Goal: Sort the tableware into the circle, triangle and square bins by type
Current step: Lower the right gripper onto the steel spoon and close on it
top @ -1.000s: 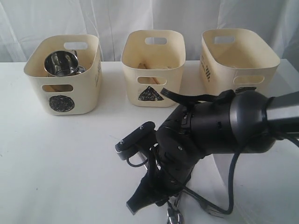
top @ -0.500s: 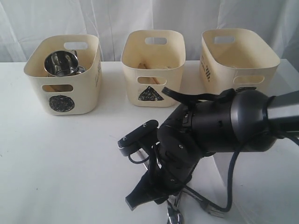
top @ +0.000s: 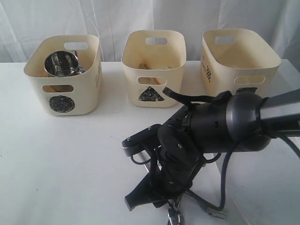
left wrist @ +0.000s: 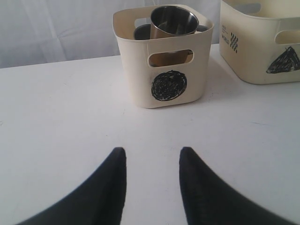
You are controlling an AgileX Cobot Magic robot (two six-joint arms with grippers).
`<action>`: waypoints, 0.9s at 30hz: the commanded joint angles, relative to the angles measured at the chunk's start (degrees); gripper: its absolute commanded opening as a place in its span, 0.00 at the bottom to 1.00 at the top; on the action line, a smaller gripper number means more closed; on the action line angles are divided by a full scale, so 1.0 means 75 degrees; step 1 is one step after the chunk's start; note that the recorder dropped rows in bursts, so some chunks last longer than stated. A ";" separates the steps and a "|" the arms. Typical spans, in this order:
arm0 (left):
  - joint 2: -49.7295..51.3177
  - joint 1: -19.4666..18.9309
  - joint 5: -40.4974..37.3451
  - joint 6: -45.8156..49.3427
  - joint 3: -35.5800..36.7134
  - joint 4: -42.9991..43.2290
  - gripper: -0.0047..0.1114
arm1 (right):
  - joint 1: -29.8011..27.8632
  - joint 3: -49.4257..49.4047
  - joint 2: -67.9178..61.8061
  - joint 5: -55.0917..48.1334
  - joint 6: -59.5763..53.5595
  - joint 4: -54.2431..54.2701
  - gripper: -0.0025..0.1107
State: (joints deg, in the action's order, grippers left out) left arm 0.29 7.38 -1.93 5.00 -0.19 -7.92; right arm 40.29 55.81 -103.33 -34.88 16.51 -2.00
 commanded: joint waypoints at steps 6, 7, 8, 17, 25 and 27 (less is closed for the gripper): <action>-0.0039 -0.0009 0.0046 -0.0010 0.0026 -0.0020 0.41 | -0.0066 0.0020 -0.0200 0.0162 0.0037 0.0046 0.37; -0.0039 -0.0009 0.0046 -0.0010 0.0026 -0.0020 0.41 | -0.0066 0.0020 -0.0200 0.0168 0.0037 0.0065 0.37; -0.0039 -0.0009 0.0046 -0.0010 0.0026 -0.0020 0.41 | -0.0066 0.0020 -0.0219 0.0168 0.0037 0.0103 0.37; -0.0039 -0.0009 0.0046 -0.0010 0.0026 -0.0020 0.41 | -0.0066 0.0020 -0.0498 0.0101 0.0037 0.0180 0.36; -0.0039 -0.0009 0.0046 -0.0010 0.0026 -0.0020 0.41 | -0.0066 0.0020 -0.0498 0.0087 -0.0030 0.0207 0.11; -0.0039 -0.0009 0.0046 -0.0010 0.0026 -0.0020 0.41 | -0.0066 0.0020 -0.0498 0.0087 -0.0134 0.0207 0.05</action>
State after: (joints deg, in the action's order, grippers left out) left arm 0.29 7.38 -1.93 5.00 -0.19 -7.92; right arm 40.05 56.44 -105.79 -34.45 16.53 -1.37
